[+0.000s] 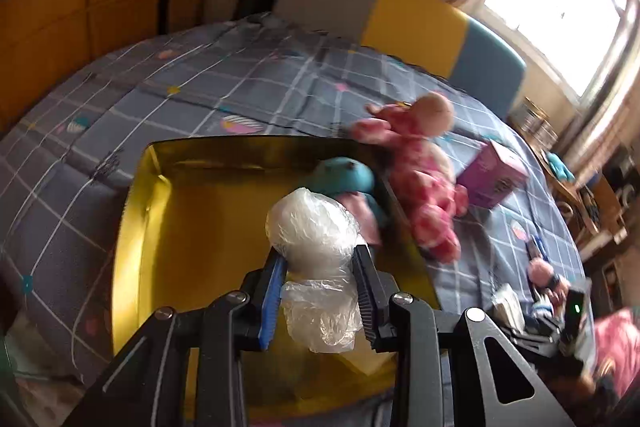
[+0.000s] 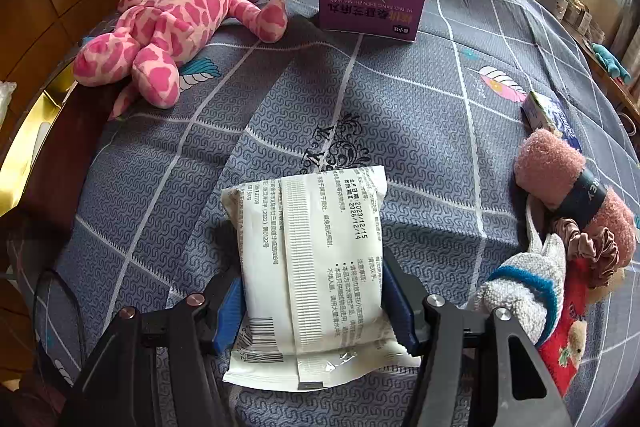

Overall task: Organize soft objects
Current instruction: 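Carry the plastic bag with the left tool over the gold tray, then open the left tool to drop the plastic bag beside the bear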

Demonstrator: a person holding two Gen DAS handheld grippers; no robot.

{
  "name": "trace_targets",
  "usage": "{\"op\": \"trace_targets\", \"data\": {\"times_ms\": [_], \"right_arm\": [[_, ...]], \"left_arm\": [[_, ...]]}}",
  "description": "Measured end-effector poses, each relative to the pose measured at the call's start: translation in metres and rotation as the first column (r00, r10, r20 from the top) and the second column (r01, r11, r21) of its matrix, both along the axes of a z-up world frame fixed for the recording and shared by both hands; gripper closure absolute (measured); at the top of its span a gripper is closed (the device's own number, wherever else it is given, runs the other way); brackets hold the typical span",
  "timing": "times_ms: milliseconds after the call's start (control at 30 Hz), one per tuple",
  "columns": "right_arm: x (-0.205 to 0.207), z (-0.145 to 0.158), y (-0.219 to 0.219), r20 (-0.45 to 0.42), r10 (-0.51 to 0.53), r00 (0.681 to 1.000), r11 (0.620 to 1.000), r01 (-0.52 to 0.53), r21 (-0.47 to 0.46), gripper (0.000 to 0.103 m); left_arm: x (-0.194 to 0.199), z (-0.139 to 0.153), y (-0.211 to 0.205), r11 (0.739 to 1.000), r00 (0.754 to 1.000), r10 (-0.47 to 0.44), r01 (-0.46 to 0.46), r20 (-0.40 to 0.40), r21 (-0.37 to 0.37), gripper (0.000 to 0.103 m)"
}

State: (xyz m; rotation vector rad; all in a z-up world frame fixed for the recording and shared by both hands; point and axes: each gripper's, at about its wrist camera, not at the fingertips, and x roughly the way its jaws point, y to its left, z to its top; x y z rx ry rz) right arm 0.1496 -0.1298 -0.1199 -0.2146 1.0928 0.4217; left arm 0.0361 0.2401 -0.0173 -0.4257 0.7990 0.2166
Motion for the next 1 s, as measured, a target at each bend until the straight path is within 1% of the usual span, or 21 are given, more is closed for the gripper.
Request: {"op": "trace_targets", "data": {"times_ms": [100,200,433,533,633,667,733,800,833,1000], "right_arm": [[0.000,0.000,0.000,0.001,0.001,1.000,1.000,-0.001,0.002,0.042],[0.000,0.000,-0.001,0.000,0.003,1.000,1.000,-0.003,0.002,0.042],[0.000,0.000,-0.001,0.000,0.002,1.000,1.000,-0.002,0.003,0.042],[0.000,0.000,-0.001,0.000,0.002,1.000,1.000,-0.002,0.003,0.042],[0.001,0.000,-0.001,0.000,0.002,1.000,1.000,-0.002,0.003,0.042],[0.001,0.000,-0.001,0.000,0.002,1.000,1.000,-0.002,0.003,0.042],[0.001,0.000,-0.001,0.000,0.002,1.000,1.000,-0.002,0.003,0.042],[0.001,0.000,-0.001,0.000,0.001,1.000,1.000,-0.001,0.003,0.042],[0.001,0.000,-0.001,0.001,0.002,1.000,1.000,-0.002,0.003,0.042],[0.002,0.001,0.000,0.003,0.003,1.000,1.000,-0.003,0.001,0.042]], "left_arm": [[0.014,-0.011,0.021,0.999,0.999,0.035,-0.036,-0.030,-0.040,0.069],[0.032,-0.020,0.031,0.997,0.997,0.053,-0.056,-0.055,-0.047,0.069],[0.072,-0.042,0.033,0.999,0.995,0.043,-0.045,-0.095,-0.019,0.068],[0.090,-0.056,0.036,0.999,0.991,0.034,-0.038,-0.127,-0.033,0.065],[0.101,-0.067,0.036,0.999,0.986,0.025,-0.029,-0.164,-0.017,0.062],[0.102,-0.069,0.037,0.999,0.984,0.034,-0.036,-0.175,-0.010,0.059],[0.097,-0.068,0.038,0.999,0.986,0.044,-0.046,-0.164,-0.011,0.045],[0.089,-0.064,0.037,0.997,0.986,0.070,-0.066,-0.154,0.032,0.037],[0.084,-0.061,0.037,0.996,0.986,0.078,-0.072,-0.148,0.046,0.036],[0.056,-0.046,0.032,0.992,0.988,0.097,-0.087,-0.118,0.091,0.036]]}}
